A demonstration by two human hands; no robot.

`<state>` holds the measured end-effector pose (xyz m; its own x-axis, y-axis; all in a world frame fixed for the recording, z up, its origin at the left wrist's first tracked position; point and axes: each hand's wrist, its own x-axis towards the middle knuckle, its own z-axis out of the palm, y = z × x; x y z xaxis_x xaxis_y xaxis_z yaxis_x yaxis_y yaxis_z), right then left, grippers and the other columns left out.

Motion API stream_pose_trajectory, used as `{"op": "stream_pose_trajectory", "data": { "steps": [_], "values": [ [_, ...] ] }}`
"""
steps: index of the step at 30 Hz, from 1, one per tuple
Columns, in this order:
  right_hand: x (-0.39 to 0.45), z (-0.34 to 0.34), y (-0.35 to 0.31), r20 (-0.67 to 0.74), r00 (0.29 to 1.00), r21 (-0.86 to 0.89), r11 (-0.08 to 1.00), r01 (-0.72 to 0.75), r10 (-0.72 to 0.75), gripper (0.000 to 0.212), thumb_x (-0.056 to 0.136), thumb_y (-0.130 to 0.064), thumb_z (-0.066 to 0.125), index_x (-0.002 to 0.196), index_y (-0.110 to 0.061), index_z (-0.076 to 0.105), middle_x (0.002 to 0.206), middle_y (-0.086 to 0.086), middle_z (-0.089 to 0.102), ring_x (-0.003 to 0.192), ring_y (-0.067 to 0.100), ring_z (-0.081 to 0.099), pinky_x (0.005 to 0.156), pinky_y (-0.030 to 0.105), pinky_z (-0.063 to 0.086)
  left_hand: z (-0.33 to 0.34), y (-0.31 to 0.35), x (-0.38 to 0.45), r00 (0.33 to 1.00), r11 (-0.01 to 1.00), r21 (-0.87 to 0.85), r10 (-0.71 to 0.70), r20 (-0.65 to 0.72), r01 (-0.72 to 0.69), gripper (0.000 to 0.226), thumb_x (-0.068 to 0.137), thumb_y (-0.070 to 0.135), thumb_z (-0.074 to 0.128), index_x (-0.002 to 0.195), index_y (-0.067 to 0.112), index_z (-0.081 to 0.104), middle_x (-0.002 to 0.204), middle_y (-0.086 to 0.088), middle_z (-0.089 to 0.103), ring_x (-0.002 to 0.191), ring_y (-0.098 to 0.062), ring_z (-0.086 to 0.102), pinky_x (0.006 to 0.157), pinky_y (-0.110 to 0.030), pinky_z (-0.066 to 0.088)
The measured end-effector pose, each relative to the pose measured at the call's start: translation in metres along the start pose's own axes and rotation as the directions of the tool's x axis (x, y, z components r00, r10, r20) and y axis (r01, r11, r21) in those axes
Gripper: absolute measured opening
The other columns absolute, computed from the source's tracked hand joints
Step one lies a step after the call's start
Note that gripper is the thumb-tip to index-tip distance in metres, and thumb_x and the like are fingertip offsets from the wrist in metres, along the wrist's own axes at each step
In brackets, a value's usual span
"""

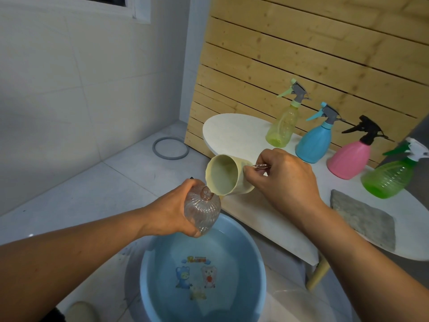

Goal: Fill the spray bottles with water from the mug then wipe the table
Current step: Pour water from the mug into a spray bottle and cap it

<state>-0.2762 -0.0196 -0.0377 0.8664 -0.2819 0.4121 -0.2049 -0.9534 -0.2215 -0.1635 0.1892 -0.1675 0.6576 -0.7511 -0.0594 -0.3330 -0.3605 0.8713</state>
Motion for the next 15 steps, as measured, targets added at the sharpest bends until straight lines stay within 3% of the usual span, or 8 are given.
{"op": "stream_pose_trajectory", "data": {
  "steps": [4, 15],
  "values": [
    [-0.0005, 0.0011, 0.0009, -0.011, 1.000, -0.011, 1.000, 0.010, -0.010, 0.032, 0.088, -0.042, 0.064, 0.065, -0.030, 0.046, 0.071, -0.008, 0.054, 0.065, 0.021, 0.052, 0.070, 0.046, 0.051, 0.0001, -0.0001, -0.0003, 1.000, 1.000, -0.012, 0.002, 0.008, -0.001, 0.108, 0.059, 0.021, 0.101, 0.141, 0.044, 0.035, 0.131, 0.022, 0.056, 0.120, 0.000, 0.058, 0.092, -0.019, 0.056],
    [0.0002, 0.0032, 0.0023, -0.028, 0.999, -0.022, 0.999, 0.026, -0.027, 0.027, 0.089, -0.044, 0.063, 0.069, -0.030, 0.051, 0.073, -0.008, 0.055, 0.065, 0.022, 0.053, 0.070, 0.047, 0.052, 0.0006, -0.0016, 0.0008, 1.000, 1.000, -0.009, 0.006, 0.001, -0.006, 0.104, 0.057, 0.024, 0.101, 0.137, 0.045, 0.038, 0.129, 0.023, 0.056, 0.120, 0.001, 0.058, 0.097, -0.025, 0.057]
  ]
}}
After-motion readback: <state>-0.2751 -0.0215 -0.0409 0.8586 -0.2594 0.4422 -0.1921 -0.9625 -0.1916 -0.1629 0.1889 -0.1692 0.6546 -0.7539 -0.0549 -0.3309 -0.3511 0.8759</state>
